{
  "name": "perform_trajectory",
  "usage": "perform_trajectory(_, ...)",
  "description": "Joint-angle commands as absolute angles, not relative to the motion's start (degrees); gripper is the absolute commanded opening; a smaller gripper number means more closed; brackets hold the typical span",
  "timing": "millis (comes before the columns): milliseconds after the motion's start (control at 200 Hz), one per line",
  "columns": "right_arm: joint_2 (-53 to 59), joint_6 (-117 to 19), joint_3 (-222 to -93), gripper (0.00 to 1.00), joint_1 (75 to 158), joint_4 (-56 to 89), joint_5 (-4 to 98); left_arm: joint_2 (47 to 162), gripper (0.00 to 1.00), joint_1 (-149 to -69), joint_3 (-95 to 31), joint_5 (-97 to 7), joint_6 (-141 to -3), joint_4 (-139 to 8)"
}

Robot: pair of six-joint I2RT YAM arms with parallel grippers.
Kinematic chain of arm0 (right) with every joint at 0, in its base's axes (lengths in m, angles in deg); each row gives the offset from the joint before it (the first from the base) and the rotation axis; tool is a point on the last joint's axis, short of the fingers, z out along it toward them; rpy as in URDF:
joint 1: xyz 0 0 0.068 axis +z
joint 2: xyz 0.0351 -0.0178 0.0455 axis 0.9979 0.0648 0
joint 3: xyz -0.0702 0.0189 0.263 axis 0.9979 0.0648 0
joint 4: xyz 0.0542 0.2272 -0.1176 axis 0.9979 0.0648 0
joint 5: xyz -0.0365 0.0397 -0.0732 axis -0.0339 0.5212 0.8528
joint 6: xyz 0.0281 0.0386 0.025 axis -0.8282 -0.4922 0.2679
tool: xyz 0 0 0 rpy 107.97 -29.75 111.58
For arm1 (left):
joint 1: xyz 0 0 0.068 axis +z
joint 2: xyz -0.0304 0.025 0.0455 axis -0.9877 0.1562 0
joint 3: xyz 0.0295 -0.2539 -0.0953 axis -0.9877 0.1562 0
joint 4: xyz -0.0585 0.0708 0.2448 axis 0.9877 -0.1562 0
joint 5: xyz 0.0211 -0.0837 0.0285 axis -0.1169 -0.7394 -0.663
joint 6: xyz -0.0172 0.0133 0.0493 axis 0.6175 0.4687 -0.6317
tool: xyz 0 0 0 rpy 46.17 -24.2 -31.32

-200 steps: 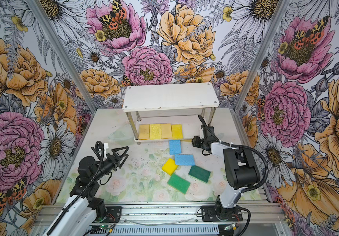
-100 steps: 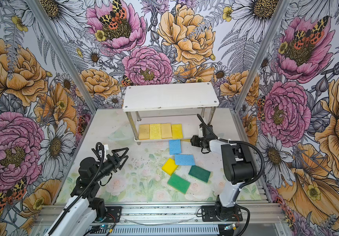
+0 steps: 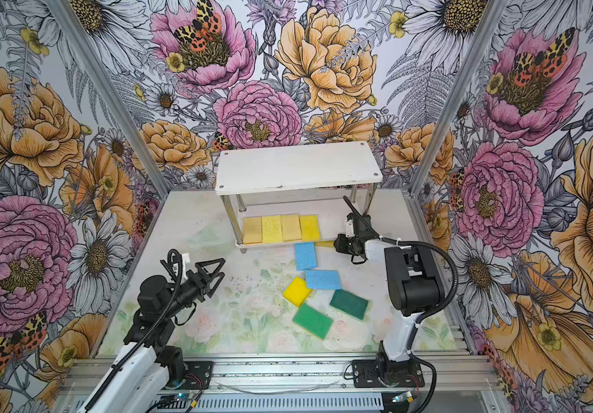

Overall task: Arrange cleaning sponges on a shelf
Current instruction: Move the cleaning sponge from the middle-right of the table.

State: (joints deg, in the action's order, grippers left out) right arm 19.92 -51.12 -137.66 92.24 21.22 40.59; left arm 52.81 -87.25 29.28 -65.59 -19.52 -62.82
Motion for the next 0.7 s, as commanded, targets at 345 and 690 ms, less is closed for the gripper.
perform_trajectory(345,5.6,-56.6,-127.2,0.0,92.0,25.9,42.8,53.3,0.85,-87.1,29.4,-66.8,-20.3,-61.7)
perform_trajectory(690,-12.6,-67.3,-115.1,0.22,92.7,40.2,39.9,56.5,0.85,-91.8,28.6,-64.2,-22.0,-60.5)
